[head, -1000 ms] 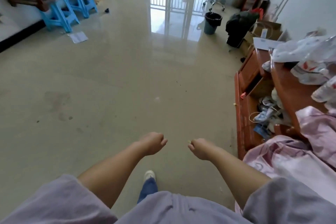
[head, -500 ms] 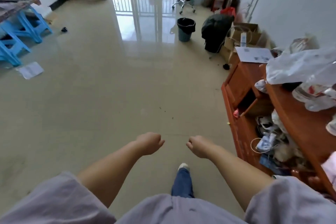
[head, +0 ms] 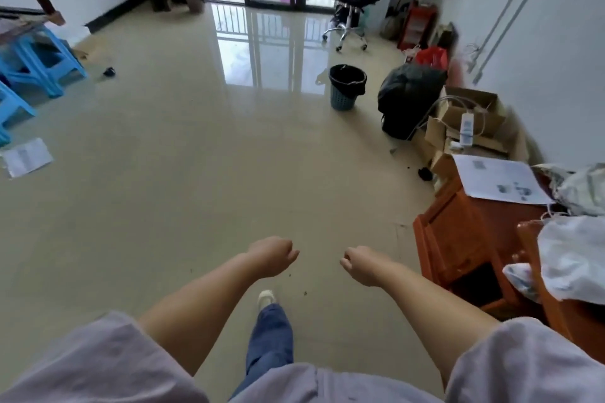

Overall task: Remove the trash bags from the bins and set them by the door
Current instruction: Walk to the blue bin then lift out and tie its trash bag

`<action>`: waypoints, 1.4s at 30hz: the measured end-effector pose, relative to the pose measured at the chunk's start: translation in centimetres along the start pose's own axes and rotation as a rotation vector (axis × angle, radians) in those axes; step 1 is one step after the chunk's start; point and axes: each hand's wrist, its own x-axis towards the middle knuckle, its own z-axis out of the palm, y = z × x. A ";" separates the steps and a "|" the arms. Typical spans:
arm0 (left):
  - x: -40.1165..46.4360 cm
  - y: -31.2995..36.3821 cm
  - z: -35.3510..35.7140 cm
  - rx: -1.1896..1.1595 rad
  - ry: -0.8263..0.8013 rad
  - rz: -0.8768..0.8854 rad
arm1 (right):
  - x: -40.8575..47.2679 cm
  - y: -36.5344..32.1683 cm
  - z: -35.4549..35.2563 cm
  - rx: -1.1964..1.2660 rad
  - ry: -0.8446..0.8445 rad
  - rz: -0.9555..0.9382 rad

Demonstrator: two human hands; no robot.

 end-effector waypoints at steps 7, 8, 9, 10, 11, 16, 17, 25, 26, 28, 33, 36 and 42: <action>14.9 -6.3 -12.4 0.076 0.014 0.023 | 15.6 -1.0 -11.6 0.094 0.030 0.057; 17.0 -7.2 -14.6 0.087 0.018 0.031 | 17.5 -1.2 -13.7 0.103 0.049 0.065; 19.2 -8.0 -16.5 0.096 0.026 0.036 | 19.2 -1.2 -15.6 0.109 0.067 0.069; 21.1 -8.6 -18.2 0.100 0.027 0.040 | 20.7 -1.3 -17.4 0.109 0.076 0.066; 23.0 -9.0 -19.7 0.099 0.025 0.041 | 22.2 -1.3 -19.1 0.110 0.084 0.069; 33.0 -9.8 -26.2 0.095 0.007 0.068 | 31.3 0.1 -26.2 0.130 0.055 0.108; 35.2 -10.0 -27.3 0.097 0.004 0.070 | 33.4 0.4 -27.5 0.126 0.051 0.109; 53.4 -12.4 -37.1 0.014 0.001 0.004 | 49.4 4.2 -40.2 0.092 0.016 0.105; 55.1 -12.6 -38.4 -0.010 0.010 0.005 | 51.0 4.7 -42.1 0.084 0.015 0.104; 58.7 -13.4 -40.9 -0.063 0.017 -0.008 | 54.7 5.3 -45.4 0.066 0.010 0.108; 67.7 -17.0 -45.6 -0.075 -0.005 -0.044 | 64.0 4.8 -51.7 0.113 -0.018 0.090; 73.8 -19.4 -48.9 -0.048 -0.017 -0.028 | 70.2 4.2 -54.9 0.153 -0.023 0.110; 86.4 -24.5 -58.2 0.068 -0.038 0.064 | 81.9 2.7 -61.9 0.319 -0.018 0.217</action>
